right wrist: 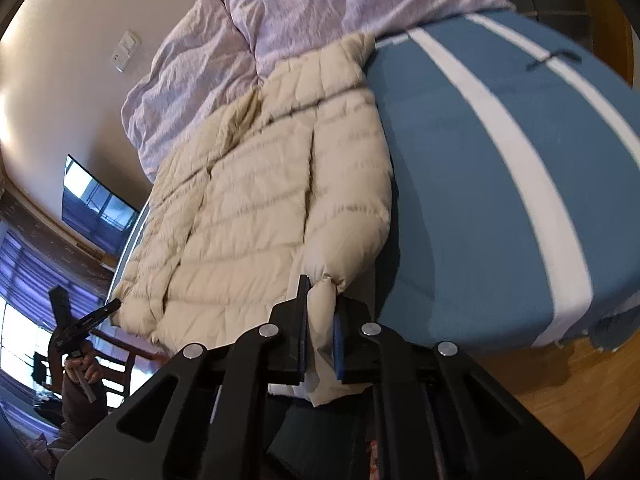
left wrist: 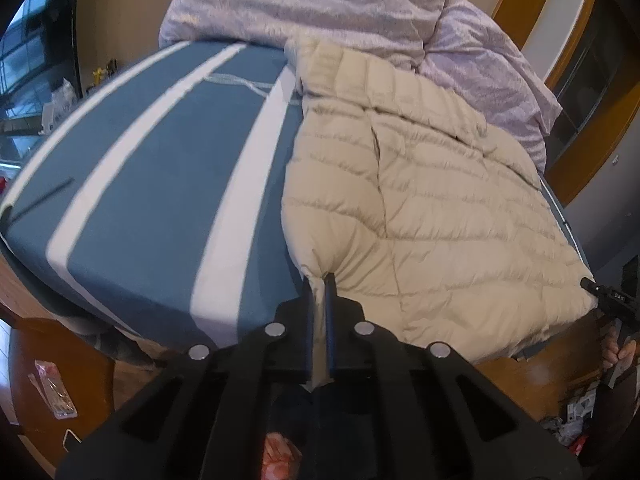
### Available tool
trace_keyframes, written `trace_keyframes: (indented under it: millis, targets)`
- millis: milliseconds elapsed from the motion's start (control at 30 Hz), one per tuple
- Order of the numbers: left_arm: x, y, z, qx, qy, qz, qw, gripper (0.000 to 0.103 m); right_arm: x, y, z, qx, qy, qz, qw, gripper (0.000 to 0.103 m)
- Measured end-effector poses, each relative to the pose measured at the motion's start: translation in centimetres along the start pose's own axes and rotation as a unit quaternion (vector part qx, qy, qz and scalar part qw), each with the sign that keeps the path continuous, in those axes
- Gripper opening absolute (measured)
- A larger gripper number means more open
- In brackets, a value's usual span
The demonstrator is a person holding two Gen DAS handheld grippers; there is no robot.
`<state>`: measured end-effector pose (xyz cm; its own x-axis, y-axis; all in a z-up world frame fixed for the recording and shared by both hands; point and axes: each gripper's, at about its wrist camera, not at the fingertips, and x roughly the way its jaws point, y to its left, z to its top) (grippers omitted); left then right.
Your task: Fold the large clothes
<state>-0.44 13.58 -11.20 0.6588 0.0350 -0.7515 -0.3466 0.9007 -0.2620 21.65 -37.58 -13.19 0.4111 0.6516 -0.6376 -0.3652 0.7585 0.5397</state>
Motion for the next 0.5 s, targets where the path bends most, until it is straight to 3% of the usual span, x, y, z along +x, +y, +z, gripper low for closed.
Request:
trace_keyframes:
  millis: [367,500]
  targets:
    - [-2.6,-0.9,5.7,-0.014,-0.065,0.031,0.9973,0.005,-0.5,3.0,5.9,-0.038,-0.053,-0.034,0.997,0.009]
    - [-2.9,-0.9,7.8,-0.017,-0.083,0.049,0.9952,0.000,0.2,3.7,8.0,-0.045,-0.062,-0.046,0.996,0.009]
